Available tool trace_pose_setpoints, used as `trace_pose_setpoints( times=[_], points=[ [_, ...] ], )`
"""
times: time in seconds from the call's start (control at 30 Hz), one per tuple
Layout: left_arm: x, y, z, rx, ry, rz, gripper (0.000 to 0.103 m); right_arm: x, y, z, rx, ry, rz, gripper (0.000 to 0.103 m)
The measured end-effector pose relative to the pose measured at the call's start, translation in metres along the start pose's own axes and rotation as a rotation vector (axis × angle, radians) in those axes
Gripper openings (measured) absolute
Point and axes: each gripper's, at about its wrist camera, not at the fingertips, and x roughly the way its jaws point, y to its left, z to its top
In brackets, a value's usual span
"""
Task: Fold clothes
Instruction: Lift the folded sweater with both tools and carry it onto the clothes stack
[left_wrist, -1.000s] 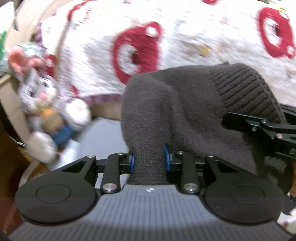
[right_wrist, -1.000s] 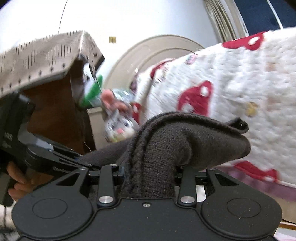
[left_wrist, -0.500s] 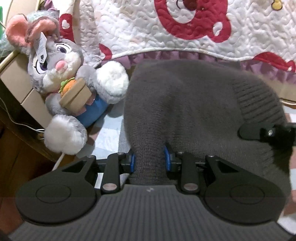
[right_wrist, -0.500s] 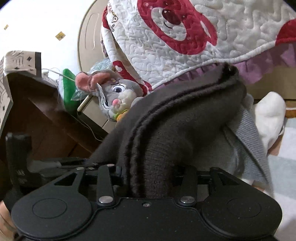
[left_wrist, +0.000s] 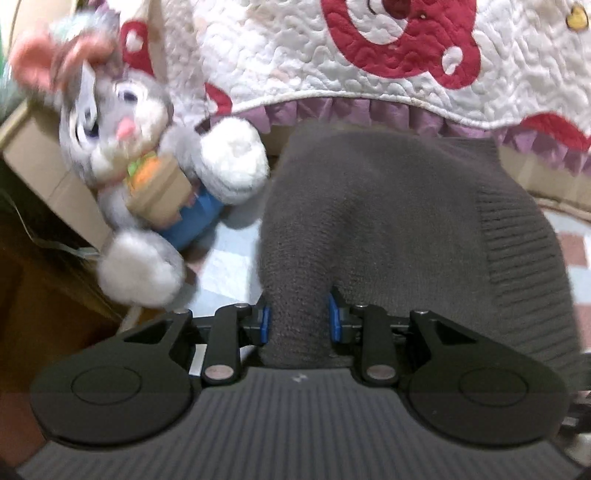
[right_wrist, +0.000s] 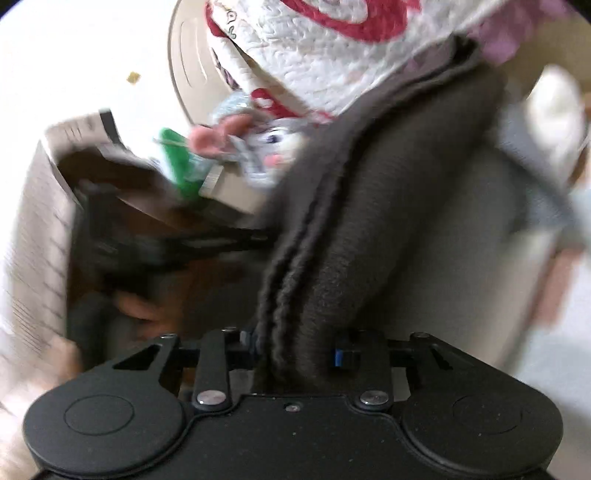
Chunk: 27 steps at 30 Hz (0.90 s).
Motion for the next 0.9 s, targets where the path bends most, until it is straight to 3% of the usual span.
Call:
trace_pose_setpoints(
  times=[0.1, 0.17, 0.2, 0.23, 0.3, 0.43, 0.5, 0.57, 0.63, 0.73, 0.8, 0.9],
  points=[
    [-0.001, 0.003, 0.017, 0.053, 0.039, 0.016, 0.031, 0.007, 0.003, 0.006, 0.236, 0.080, 0.145, 0.038],
    [0.003, 0.001, 0.015, 0.079, 0.066, 0.040, 0.033, 0.016, -0.016, -0.014, 0.373, 0.102, 0.182, 0.038],
    [0.005, -0.001, 0.011, 0.092, 0.077, 0.055, 0.034, 0.019, -0.029, -0.024, 0.421, 0.111, 0.145, 0.038],
    [0.009, -0.003, 0.004, 0.095, 0.088, 0.064, 0.035, 0.022, -0.041, -0.035, 0.420, 0.117, 0.058, 0.038],
    [0.019, -0.006, -0.012, 0.093, 0.112, 0.067, 0.036, 0.021, -0.049, -0.049, 0.304, 0.108, -0.048, 0.038],
    [0.018, 0.002, -0.032, 0.035, 0.051, 0.062, 0.038, 0.001, -0.043, -0.062, 0.194, 0.058, -0.011, 0.046],
    [0.016, 0.013, -0.034, -0.021, 0.028, 0.041, 0.041, -0.018, -0.030, -0.056, 0.066, 0.019, -0.048, 0.056],
    [0.016, 0.022, -0.039, -0.054, 0.006, 0.031, 0.043, -0.038, -0.023, -0.040, 0.003, -0.060, -0.057, 0.059],
    [0.015, 0.025, -0.046, -0.070, -0.008, 0.040, 0.043, -0.062, -0.029, -0.017, 0.030, -0.156, -0.047, 0.059],
    [0.017, 0.028, -0.049, -0.101, -0.016, 0.030, 0.043, -0.083, -0.042, 0.018, 0.106, -0.228, -0.120, 0.061],
    [0.019, 0.030, -0.048, -0.118, -0.021, 0.019, 0.042, -0.077, -0.050, 0.027, 0.134, -0.232, -0.115, 0.068],
    [0.020, 0.029, -0.049, -0.121, -0.030, 0.016, 0.042, -0.068, -0.062, 0.041, 0.175, -0.239, -0.108, 0.070]
  ],
)
